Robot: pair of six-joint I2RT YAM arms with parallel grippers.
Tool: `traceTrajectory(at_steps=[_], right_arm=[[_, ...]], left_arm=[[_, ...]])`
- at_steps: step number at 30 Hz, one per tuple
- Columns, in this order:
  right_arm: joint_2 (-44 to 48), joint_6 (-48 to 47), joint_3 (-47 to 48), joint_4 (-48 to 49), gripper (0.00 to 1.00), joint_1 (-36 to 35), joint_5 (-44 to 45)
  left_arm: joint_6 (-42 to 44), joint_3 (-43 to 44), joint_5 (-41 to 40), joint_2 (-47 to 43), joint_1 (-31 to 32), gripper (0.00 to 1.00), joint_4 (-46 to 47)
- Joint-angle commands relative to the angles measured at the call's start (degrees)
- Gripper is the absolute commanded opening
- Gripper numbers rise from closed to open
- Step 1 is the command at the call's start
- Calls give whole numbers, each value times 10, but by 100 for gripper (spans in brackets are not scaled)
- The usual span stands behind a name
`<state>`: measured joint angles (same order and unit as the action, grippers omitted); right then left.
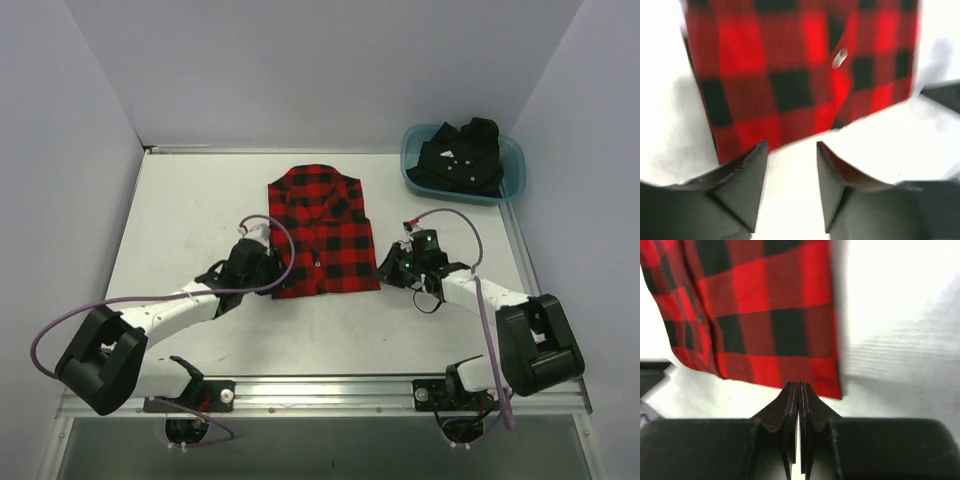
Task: Fold and stack the long sleeve shirts
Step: Fold the shirt
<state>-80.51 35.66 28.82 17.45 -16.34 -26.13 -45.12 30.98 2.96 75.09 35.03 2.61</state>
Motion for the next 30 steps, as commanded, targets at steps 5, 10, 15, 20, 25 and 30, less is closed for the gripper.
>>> traceTrajectory(at_steps=[5, 10, 15, 20, 25, 30], right_arm=[[58, -68, 149, -214, 41, -124, 183], [27, -60, 197, -238, 47, -182, 208], [-30, -49, 218, -240, 44, -229, 216], [-95, -38, 211, -240, 42, -237, 220], [-118, -62, 194, -250, 42, -213, 240], [-112, -111, 189, -277, 42, -145, 252]], left_arm=[[122, 216, -65, 62, -63, 67, -103], [144, 322, -66, 176, -89, 65, -103], [162, 393, -67, 285, -93, 57, -115], [138, 371, -92, 320, -106, 53, -107], [60, 292, -117, 288, -112, 50, -111], [-21, 151, -127, 198, -111, 48, -102]])
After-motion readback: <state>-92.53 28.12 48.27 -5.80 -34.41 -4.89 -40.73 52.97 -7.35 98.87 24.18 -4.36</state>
